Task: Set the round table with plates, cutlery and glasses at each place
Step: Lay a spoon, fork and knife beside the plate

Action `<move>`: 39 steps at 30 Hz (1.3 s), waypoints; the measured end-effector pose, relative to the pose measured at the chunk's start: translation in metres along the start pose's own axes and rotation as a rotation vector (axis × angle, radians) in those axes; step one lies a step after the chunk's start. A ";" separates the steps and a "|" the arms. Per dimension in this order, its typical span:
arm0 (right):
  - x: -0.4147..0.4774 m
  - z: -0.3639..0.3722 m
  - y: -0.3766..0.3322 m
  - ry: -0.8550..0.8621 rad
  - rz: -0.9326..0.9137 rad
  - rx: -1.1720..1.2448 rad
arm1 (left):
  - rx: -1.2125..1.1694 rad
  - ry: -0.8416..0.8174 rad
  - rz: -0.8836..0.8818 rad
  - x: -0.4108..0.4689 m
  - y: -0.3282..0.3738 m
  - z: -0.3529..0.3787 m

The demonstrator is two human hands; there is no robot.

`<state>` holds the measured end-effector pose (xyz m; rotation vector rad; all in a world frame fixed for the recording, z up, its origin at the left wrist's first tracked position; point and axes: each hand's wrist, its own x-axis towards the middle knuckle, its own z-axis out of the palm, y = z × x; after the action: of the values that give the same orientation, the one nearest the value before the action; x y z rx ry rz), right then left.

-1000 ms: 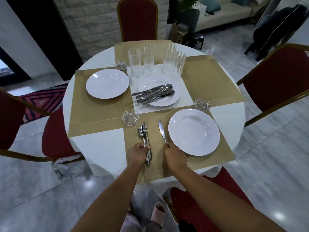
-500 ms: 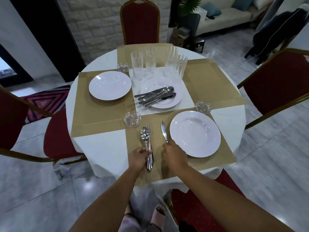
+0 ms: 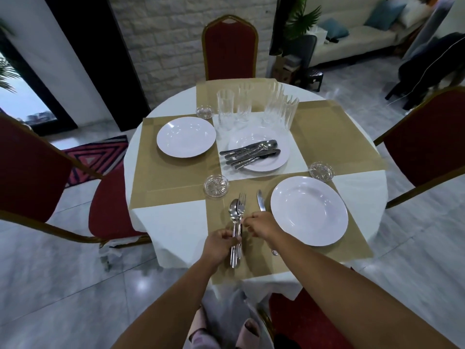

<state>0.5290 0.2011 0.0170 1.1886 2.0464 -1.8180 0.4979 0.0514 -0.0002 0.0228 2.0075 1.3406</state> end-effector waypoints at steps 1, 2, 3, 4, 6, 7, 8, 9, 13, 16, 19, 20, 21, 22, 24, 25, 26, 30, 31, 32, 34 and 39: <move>0.001 0.001 0.000 -0.012 0.010 0.013 | -0.001 0.001 0.000 -0.001 0.000 -0.001; 0.001 0.001 -0.001 -0.020 0.015 0.014 | 0.001 0.001 0.002 -0.002 0.000 -0.001; 0.002 0.001 0.000 -0.026 0.021 0.022 | 0.004 0.005 0.008 -0.002 0.001 -0.001; 0.001 0.001 -0.001 -0.036 0.026 0.034 | 0.013 0.019 0.015 -0.002 0.000 -0.001; 0.005 0.002 0.000 -0.034 0.037 0.049 | 0.034 0.070 0.036 -0.002 0.001 -0.001; 0.007 0.002 0.000 -0.026 0.040 0.052 | 0.042 0.104 0.041 -0.002 0.001 -0.002; 0.008 0.002 0.000 -0.021 0.045 0.052 | 0.048 0.135 0.047 -0.002 0.001 -0.002; 0.009 0.002 0.001 -0.015 0.053 0.056 | 0.055 0.162 0.047 -0.002 0.002 -0.003; 0.013 0.002 0.005 0.029 0.061 0.025 | 0.067 0.229 0.047 0.003 0.004 -0.004; 0.021 0.002 0.012 0.081 -0.011 -0.230 | 0.098 0.236 0.037 0.009 0.007 -0.003; 0.023 0.002 0.013 0.129 -0.076 -0.358 | 0.075 0.227 0.033 0.014 0.012 0.000; 0.023 0.003 0.012 0.140 -0.101 -0.367 | 0.064 0.230 0.037 0.016 0.014 0.002; 0.024 0.003 0.012 0.149 -0.122 -0.368 | 0.061 0.238 0.039 0.018 0.016 0.003; 0.027 0.003 0.013 0.158 -0.132 -0.380 | 0.065 0.248 0.037 0.020 0.018 0.004; 0.033 0.002 0.017 0.175 -0.132 -0.428 | 0.084 0.259 0.018 0.023 0.021 0.006; 0.037 0.002 0.019 0.178 -0.126 -0.446 | 0.096 0.260 0.005 0.026 0.021 0.007; 0.038 0.002 0.018 0.178 -0.118 -0.456 | 0.107 0.257 -0.009 0.028 0.022 0.008; 0.044 0.004 0.017 0.160 -0.083 -0.423 | 0.138 0.214 -0.050 0.035 0.022 0.009; 0.045 0.005 0.017 0.150 -0.075 -0.394 | 0.149 0.193 -0.051 0.037 0.022 0.009; 0.045 0.005 0.016 0.146 -0.065 -0.386 | 0.167 0.175 -0.044 0.038 0.021 0.009; 0.045 0.005 0.016 0.146 -0.048 -0.416 | 0.236 0.156 -0.013 0.038 0.021 0.008; 0.043 0.003 0.016 0.187 -0.122 -0.542 | 0.417 0.115 0.052 0.035 0.020 0.008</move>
<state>0.5091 0.2169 -0.0218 1.1170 2.5333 -1.0969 0.4691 0.0800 -0.0040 0.1940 2.3666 0.9497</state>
